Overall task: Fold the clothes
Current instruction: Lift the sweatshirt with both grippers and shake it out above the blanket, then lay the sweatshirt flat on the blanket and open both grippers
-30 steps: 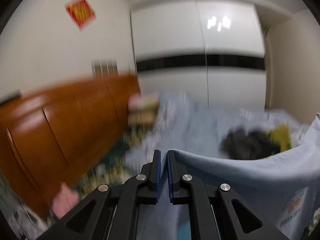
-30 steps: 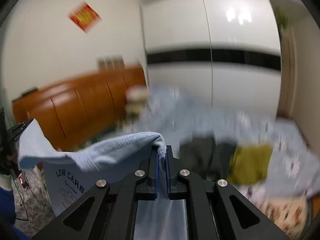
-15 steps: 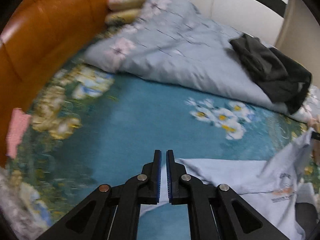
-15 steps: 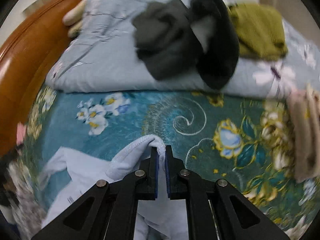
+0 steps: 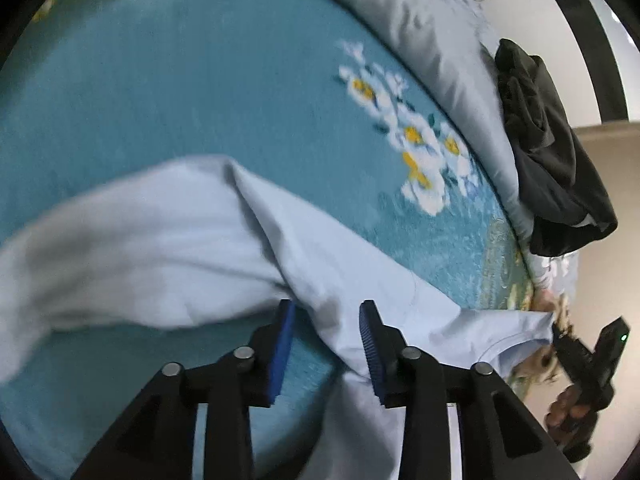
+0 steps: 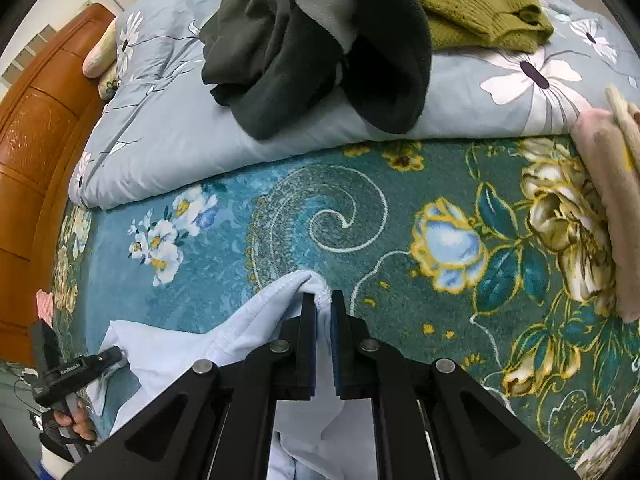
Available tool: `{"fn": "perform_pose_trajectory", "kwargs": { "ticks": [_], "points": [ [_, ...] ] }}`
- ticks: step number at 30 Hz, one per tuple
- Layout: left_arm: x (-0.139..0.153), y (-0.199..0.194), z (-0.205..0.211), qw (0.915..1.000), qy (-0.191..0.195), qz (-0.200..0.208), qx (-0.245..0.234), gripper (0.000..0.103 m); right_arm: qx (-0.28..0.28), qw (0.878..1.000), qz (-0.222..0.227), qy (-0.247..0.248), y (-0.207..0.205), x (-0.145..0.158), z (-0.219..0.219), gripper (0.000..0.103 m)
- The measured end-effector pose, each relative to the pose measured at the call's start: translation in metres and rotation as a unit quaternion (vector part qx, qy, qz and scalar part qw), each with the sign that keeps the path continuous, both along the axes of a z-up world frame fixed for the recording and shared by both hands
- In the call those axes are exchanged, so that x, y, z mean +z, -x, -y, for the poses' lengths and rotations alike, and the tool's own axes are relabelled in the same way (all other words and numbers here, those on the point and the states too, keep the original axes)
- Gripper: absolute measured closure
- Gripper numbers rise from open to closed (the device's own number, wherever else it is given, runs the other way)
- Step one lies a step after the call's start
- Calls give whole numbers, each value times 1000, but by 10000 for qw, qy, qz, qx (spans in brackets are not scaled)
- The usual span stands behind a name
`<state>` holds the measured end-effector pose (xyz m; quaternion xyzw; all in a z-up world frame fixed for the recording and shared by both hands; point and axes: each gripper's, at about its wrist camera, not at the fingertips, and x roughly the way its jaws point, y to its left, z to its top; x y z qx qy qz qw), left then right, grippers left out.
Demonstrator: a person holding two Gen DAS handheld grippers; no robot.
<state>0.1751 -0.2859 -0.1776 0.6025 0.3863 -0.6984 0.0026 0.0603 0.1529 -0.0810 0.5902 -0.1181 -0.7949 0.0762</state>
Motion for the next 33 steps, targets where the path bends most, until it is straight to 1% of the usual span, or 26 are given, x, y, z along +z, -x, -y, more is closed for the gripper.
{"fn": "perform_pose_trajectory", "kwargs": {
  "ticks": [2, 4, 6, 7, 9, 12, 15, 18, 21, 22, 25, 28, 33],
  "points": [
    [-5, -2, -4, 9999, -83, 120, 89, 67, -18, 10000, 2, 22, -2, -1, -1, 97],
    [-7, -5, -5, 9995, -210, 125, 215, 68, -34, 10000, 4, 45, -4, -2, -2, 97],
    [-6, -6, -6, 9990, -309, 85, 313, 81, -60, 10000, 15, 69, -6, -4, -3, 97],
    [-4, -6, -7, 9989, -335, 53, 337, 96, -72, 9999, 21, 81, -6, -5, -4, 97],
    [1, -2, -10, 9991, -299, -3, 285, 100, -93, 9999, 39, 106, -8, -7, -6, 97],
    [8, 0, -8, 9987, -348, -97, 362, 100, -102, 9999, 61, 126, -8, -10, -8, 97],
    [23, 4, 8, 9955, -546, -356, 682, 100, -95, 9997, 57, 206, -6, -10, -9, 97],
    [46, 22, 23, 9925, -436, -725, 884, 101, -13, 9996, 18, 298, 3, -7, -4, 97],
    [65, 50, 46, 9882, -346, -1003, 1104, 101, 168, 9994, -24, 288, 24, -4, 9, 97],
    [67, 61, 54, 9874, -283, -1038, 1162, 101, 231, 9993, -16, 298, 33, -5, 14, 97],
    [70, 91, 74, 9867, -96, -1045, 1240, 101, 383, 9989, -9, 285, 64, -10, 29, 97],
    [67, 122, 86, 9864, 135, -993, 1299, 101, 520, 9985, 5, 159, 96, -19, 46, 97],
    [33, 160, 92, 9897, 478, -565, 1221, 101, 712, 9971, 202, -182, 131, -44, 69, 97]
  ]
}}
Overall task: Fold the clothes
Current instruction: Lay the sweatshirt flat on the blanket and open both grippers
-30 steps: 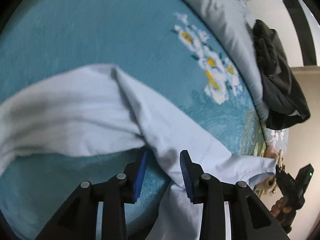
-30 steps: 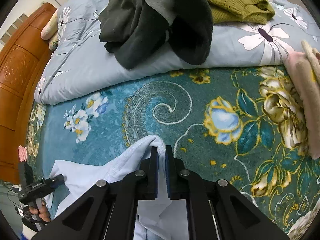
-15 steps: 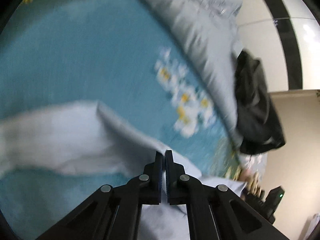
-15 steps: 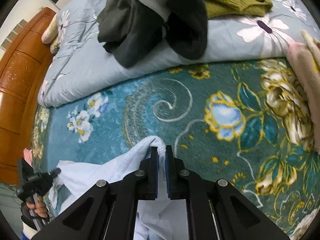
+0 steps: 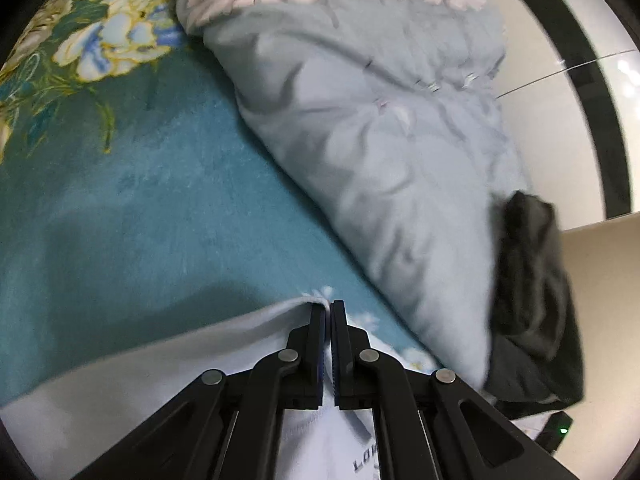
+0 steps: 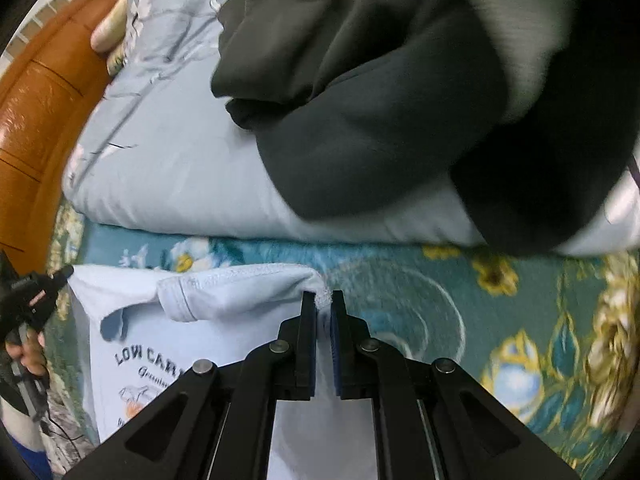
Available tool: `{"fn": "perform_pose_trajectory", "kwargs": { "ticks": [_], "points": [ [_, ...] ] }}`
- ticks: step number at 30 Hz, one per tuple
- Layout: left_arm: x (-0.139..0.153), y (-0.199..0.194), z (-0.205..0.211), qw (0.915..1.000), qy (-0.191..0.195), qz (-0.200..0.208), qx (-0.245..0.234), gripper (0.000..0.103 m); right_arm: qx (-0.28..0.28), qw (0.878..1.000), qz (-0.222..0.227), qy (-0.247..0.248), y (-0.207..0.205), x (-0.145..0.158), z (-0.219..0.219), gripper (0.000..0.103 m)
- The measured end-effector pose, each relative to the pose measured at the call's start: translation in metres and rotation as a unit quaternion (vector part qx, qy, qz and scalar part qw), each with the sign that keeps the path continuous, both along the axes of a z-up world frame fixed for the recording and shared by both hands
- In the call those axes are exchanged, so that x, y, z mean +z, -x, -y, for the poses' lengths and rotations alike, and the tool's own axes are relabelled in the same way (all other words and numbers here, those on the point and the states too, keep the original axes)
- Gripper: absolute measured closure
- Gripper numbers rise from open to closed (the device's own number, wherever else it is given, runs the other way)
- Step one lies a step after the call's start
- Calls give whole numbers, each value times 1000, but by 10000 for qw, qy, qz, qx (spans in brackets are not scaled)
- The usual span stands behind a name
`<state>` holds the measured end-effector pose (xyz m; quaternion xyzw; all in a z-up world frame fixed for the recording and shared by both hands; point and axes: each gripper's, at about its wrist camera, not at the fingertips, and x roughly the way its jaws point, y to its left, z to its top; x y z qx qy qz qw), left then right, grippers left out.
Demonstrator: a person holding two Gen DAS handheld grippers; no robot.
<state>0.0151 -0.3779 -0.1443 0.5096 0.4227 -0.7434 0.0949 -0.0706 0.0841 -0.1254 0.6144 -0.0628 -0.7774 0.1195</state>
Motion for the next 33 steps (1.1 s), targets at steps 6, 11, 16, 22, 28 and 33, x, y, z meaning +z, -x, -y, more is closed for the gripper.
{"fn": "perform_pose_trajectory", "kwargs": {
  "ticks": [6, 11, 16, 22, 28, 33],
  "points": [
    [-30, 12, -1, 9995, 30, 302, -95, 100, 115, 9992, 192, -329, 7, -29, 12, 97],
    [-24, -1, 4, 9995, -263, 41, -180, 97, 226, 9983, 148, -508, 4, -35, 15, 96],
    [7, -56, 20, 9977, -533, -418, -47, 65, 462, 9980, -6, -426, -8, -22, 19, 65],
    [19, -185, 70, 9945, 129, -25, 1037, 62, 373, 9971, -579, -333, -57, 27, -3, 55],
    [4, -309, 117, 9729, 838, 956, 1932, 62, -470, 9967, -622, -219, -124, 53, -54, 53],
    [-17, -333, 110, 9703, 628, 1028, 2099, 61, -941, 9932, -611, -313, -168, 68, -87, 53]
  ]
}}
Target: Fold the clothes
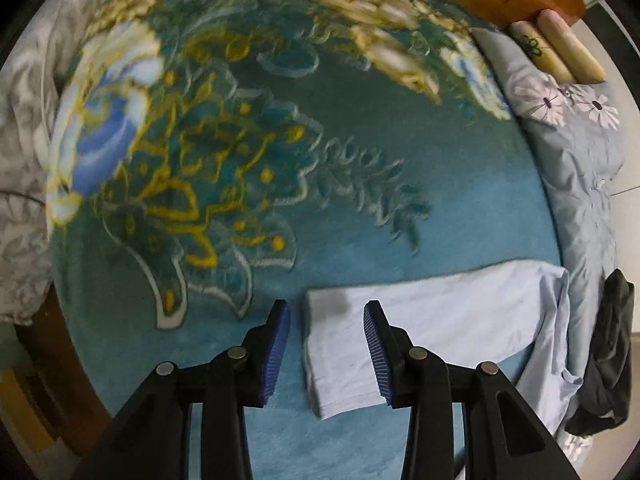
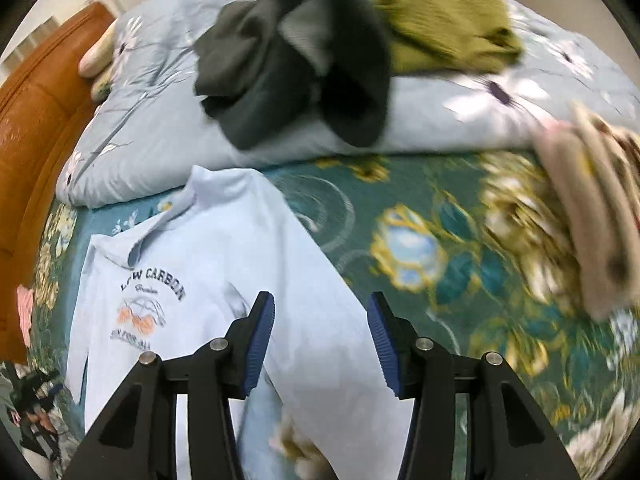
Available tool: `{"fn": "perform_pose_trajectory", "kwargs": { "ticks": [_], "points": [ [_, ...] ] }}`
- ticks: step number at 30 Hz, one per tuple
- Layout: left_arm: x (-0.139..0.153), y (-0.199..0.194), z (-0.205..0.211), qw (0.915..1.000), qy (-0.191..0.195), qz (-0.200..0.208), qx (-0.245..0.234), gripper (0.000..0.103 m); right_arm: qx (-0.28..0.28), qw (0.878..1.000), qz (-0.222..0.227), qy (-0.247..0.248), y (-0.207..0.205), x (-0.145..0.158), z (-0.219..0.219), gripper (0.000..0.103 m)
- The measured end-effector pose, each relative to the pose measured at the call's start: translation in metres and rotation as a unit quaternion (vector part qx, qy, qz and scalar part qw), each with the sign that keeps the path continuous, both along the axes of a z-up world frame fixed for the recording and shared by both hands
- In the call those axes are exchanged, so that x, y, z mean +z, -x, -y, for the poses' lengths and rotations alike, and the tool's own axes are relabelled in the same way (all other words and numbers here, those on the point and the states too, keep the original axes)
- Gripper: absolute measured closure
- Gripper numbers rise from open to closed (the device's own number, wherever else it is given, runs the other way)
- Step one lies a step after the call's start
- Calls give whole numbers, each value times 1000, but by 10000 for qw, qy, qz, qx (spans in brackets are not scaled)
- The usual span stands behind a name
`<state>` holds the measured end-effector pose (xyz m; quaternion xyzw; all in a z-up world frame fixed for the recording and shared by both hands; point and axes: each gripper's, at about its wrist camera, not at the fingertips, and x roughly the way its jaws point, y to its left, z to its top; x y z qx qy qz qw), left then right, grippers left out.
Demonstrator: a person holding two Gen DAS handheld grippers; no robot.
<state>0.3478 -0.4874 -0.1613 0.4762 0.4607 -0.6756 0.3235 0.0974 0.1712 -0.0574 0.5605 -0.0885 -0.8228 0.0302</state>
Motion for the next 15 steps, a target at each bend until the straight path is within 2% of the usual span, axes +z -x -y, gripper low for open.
{"fn": "perform_pose_trajectory", "kwargs": {
  "ticks": [3, 6, 7, 8, 10, 15],
  "points": [
    [-11, -1, -4, 9999, -25, -96, -142, 61, -226, 9996, -106, 111, -15, 12, -10, 53],
    [-12, 15, -16, 9989, 160, -41, -433, 63, -330, 9988, -230, 272, -22, 23, -11, 53],
    [-12, 19, -19, 9985, 197, -32, -516, 72, -324, 9987, -260, 292, -24, 27, -9, 53],
    [-13, 22, -21, 9979, 233, -24, -599, 96, -309, 9987, -286, 300, -26, 29, -7, 53],
    [-13, 30, -26, 9964, 318, 35, -786, 96, -258, 9988, -302, 299, -29, 32, -3, 53],
    [15, 45, -6, 9873, 1116, 182, -1117, 97, -133, 9993, -283, 210, -37, 38, 4, 53]
  ]
}}
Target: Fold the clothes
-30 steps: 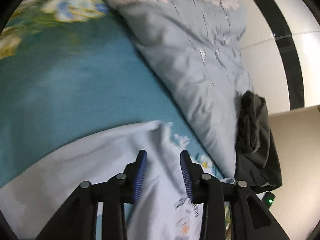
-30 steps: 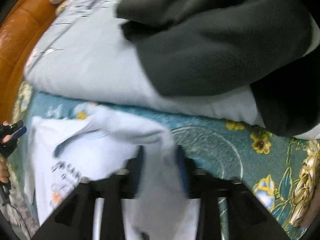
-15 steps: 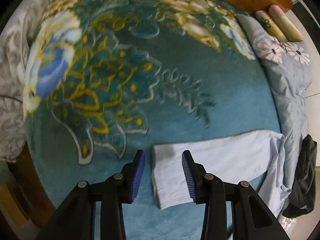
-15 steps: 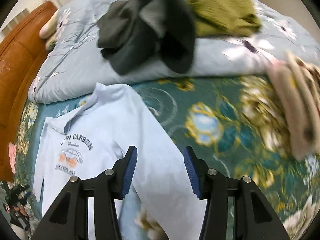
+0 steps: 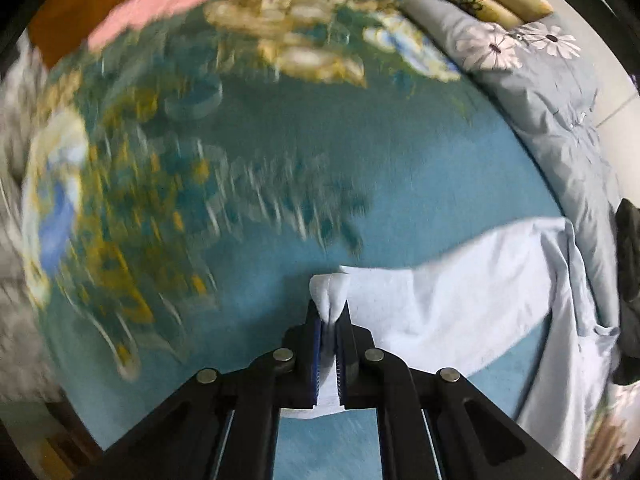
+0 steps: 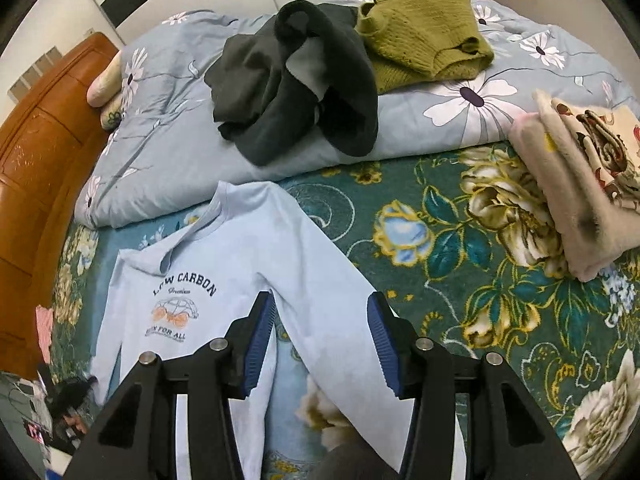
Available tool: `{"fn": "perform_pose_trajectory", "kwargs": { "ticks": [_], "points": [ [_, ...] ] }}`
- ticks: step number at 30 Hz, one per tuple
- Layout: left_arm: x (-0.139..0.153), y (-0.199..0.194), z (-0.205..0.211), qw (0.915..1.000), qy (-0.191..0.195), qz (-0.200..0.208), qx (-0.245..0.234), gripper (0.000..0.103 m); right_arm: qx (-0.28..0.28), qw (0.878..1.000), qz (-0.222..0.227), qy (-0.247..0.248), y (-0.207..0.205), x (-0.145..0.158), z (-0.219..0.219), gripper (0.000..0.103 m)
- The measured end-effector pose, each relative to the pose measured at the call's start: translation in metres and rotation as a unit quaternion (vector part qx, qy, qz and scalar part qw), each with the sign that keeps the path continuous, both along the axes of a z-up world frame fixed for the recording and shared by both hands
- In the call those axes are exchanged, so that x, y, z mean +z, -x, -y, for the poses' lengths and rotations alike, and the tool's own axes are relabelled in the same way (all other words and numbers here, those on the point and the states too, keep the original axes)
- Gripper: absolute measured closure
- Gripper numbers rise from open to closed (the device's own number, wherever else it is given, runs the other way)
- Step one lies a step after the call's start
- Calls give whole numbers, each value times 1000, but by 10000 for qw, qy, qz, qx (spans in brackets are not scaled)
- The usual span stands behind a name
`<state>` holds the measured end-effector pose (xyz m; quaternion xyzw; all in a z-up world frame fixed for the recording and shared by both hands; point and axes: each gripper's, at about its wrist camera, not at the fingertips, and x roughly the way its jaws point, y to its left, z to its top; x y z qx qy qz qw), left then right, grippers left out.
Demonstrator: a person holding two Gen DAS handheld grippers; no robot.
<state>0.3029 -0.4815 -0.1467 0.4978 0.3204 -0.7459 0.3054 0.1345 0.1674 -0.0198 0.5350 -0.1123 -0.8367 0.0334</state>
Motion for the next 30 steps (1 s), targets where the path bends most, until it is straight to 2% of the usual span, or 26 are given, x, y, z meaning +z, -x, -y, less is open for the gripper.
{"fn": "perform_pose_trajectory", "kwargs": {
  "ticks": [5, 8, 12, 14, 16, 19, 22, 26, 30],
  "points": [
    [31, 19, 36, 9966, 804, 127, -148, 97, -157, 9997, 40, -171, -9, 3, -13, 53],
    [38, 41, 53, 9938, 1060, 266, -204, 97, -371, 9991, 105, -178, -15, 1, -25, 53],
    [26, 60, 72, 9918, 1109, 531, -351, 97, -602, 9978, 240, -158, -24, -3, -37, 53],
    [18, 67, 75, 9931, 989, 538, -316, 96, -648, 9973, 271, -206, -28, -3, -39, 53],
    [16, 63, 73, 9957, 801, 410, -223, 93, -690, 9969, 272, -254, -32, 0, -42, 53],
    [15, 55, 67, 9986, 466, 176, -179, 93, -764, 9962, 273, -312, -39, 1, -46, 53],
    [16, 41, 60, 9996, 239, 132, -63, 71, -851, 9952, 348, -327, -46, -4, -55, 53],
    [25, 9, 39, 9985, -231, -349, 359, 56, -1127, 9920, 528, -202, -64, -18, -78, 53],
    [30, -12, 7, 9931, -782, -730, 478, 53, -1570, 9847, 730, 207, -90, -32, -110, 53]
  ]
}}
